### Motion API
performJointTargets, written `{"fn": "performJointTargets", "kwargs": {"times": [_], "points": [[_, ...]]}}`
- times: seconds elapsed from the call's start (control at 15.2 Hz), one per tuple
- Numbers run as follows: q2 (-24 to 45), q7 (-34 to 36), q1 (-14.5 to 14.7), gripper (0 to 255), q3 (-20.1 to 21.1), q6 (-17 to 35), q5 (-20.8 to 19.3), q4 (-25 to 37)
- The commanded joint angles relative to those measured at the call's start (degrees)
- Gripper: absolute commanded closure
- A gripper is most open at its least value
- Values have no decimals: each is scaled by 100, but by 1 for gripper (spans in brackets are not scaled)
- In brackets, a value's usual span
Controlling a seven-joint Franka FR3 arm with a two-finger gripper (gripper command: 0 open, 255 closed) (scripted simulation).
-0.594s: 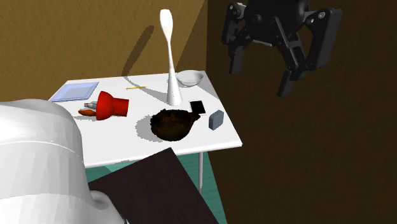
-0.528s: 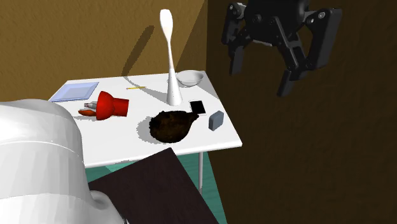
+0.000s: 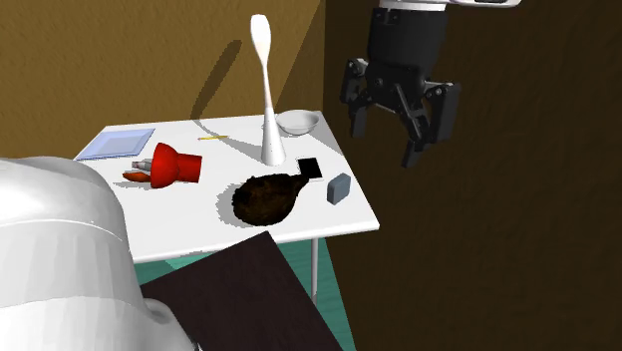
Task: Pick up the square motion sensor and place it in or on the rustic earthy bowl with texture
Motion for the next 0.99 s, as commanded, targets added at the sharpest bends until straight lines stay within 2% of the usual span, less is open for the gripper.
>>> {"fn": "performJointTargets", "kwargs": {"times": [0.0, 0.46, 0.92], "points": [[215, 125, 85, 0, 115, 386, 102, -137], [1377, 563, 364, 0, 536, 1673, 386, -168], [2786, 1041, 576, 0, 931, 2822, 440, 200]]}}
